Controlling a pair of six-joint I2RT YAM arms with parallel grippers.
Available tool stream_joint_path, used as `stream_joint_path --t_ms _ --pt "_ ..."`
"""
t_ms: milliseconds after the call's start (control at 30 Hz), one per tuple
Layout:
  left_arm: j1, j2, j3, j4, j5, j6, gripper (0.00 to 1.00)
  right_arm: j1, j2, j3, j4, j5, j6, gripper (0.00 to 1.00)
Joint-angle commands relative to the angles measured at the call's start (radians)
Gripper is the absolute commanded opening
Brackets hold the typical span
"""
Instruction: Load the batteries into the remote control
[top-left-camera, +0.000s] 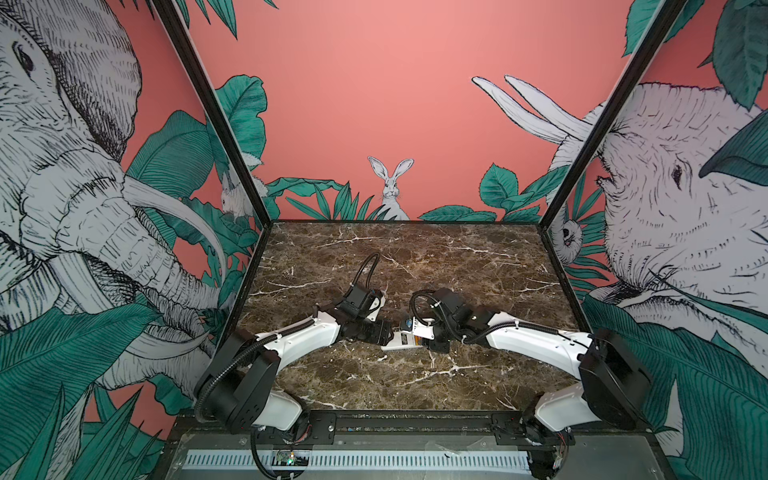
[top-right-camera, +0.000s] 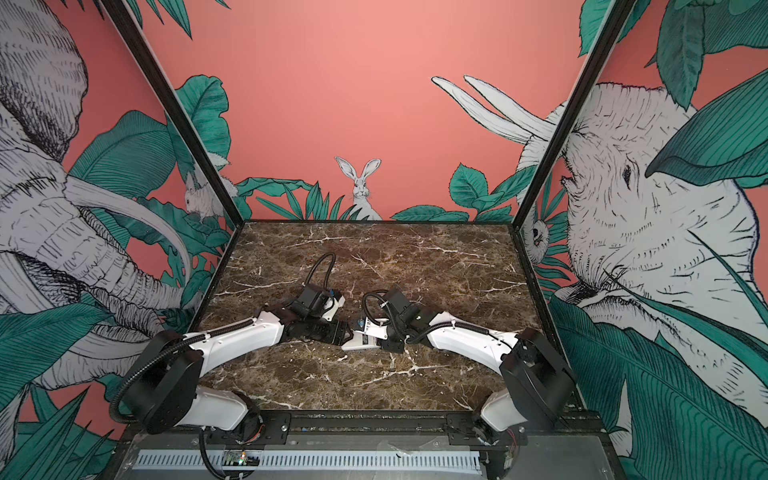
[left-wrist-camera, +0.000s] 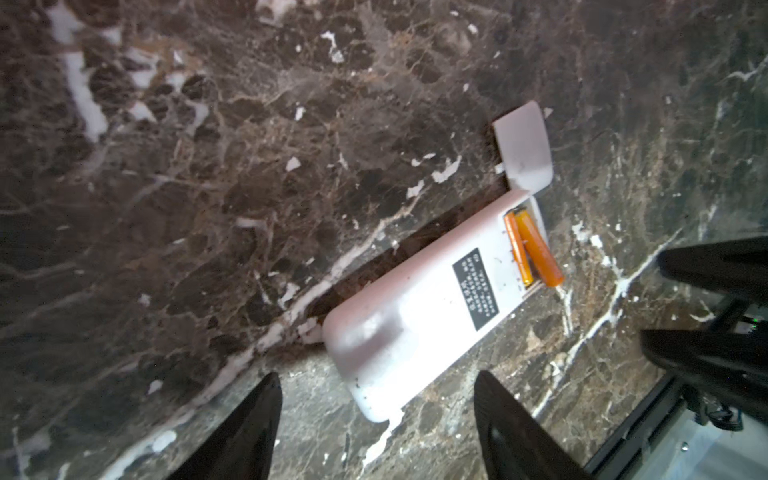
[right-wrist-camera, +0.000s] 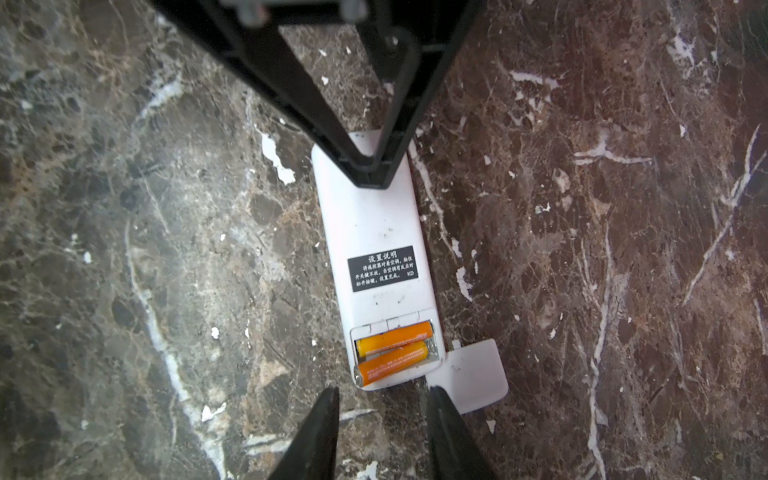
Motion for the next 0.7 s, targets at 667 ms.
stream_joint_path --t_ms 667 --pt "-0.004 0.051 -0.072 0.049 0.007 -0.025 0.52 0.013 0.100 0.035 -0.010 0.022 -0.093 0.31"
